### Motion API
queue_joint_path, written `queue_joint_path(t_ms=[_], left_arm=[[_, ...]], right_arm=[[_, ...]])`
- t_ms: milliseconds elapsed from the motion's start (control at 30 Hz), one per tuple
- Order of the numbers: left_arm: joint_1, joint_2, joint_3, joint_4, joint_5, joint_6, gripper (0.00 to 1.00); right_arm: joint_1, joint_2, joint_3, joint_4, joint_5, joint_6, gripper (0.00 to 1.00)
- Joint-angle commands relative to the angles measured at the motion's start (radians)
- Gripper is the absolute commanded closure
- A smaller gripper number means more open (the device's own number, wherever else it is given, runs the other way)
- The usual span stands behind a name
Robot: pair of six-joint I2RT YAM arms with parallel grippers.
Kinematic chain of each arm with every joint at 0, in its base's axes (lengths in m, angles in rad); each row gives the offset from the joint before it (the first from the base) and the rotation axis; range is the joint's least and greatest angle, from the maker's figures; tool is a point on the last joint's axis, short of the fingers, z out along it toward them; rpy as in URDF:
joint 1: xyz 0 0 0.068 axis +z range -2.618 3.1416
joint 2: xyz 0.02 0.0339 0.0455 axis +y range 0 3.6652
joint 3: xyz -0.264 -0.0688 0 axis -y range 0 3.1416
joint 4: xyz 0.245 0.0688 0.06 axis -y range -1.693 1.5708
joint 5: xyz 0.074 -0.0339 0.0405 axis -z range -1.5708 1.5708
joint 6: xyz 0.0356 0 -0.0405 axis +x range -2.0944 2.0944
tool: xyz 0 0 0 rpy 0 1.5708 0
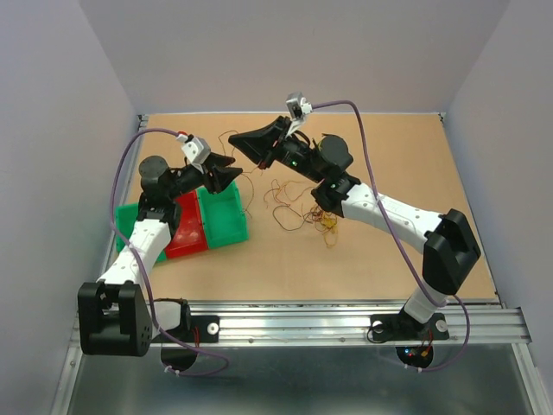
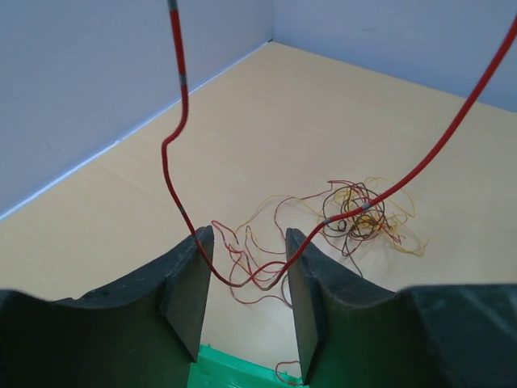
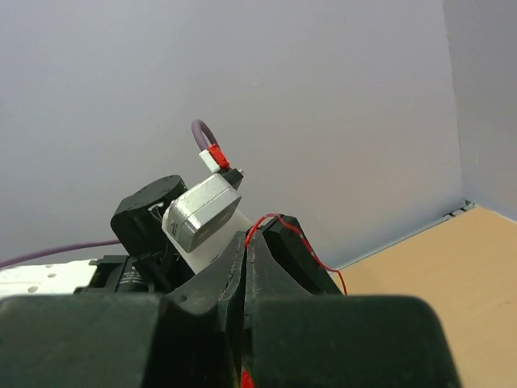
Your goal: Untangle the cables
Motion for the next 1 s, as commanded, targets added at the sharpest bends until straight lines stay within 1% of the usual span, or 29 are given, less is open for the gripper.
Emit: queue_joint_path(t_ms=[0,33,100,133,200,233,267,400,567,667,733,767,833,900,967], left_arm=[[0.003,0.03,0.048,0.06,0.101,-0.01,0.53],[0.003,0.046,0.053,0.06,0.136,-0.009,0.61],[0.003,0.057,0.062,0.06,0.168,-0.009,0.68],[0.003,0.06,0.062,0.06,0.173,-0.009,0.75],[0.003,0.06,0.061,0.06,0.18,-0.009,0.85],[0.003,0.059,0.059,0.06,0.187,-0.01,0.88],[0.003,0.056,0.058,0.058,0.193,-0.009,0.99],[0.0,0.054,0.056,0.06,0.265,-0.01,1.0],[-0.001,0.042,0.056,0.058,0.329,-0.009,1.0],[-0.001,0.022,0.052,0.048,0.374,-0.001,1.0],[-0.001,-0.002,0.05,0.039,0.392,0.002,1.0],[-0.001,-0.013,0.052,0.025,0.397,0.003,1.0],[0.0,-0.044,0.056,0.012,0.412,-0.001,1.0],[0.0,-0.067,0.058,0.011,0.423,-0.01,1.0],[0.002,-0.097,0.065,0.011,0.423,-0.052,1.0]], right_arm=[[0.012,-0.021,0.007,0.065,0.029,-0.021,0.99],[0.012,-0.021,0.006,0.066,0.037,-0.023,0.99],[0.012,-0.026,-0.002,0.066,0.052,-0.028,0.99],[0.012,-0.029,-0.005,0.066,0.073,-0.035,0.99],[0.012,-0.038,-0.016,0.066,0.1,-0.043,0.99],[0.01,-0.041,-0.019,0.066,0.129,-0.058,0.99],[0.01,-0.046,-0.022,0.065,0.146,-0.067,0.99],[0.006,-0.072,-0.048,0.059,0.256,-0.138,1.0],[-0.023,-0.06,-0.004,-0.059,0.255,-0.166,0.99],[-0.075,-0.053,0.004,-0.11,0.253,-0.159,0.99],[-0.112,-0.041,0.021,-0.147,0.23,-0.127,1.0],[-0.155,-0.02,0.033,-0.176,0.186,-0.109,0.99],[-0.2,0.009,0.042,-0.196,0.105,-0.051,0.99],[-0.247,0.058,0.039,-0.213,0.051,-0.026,0.99],[-0.263,0.106,0.026,-0.213,-0.004,-0.017,0.99]])
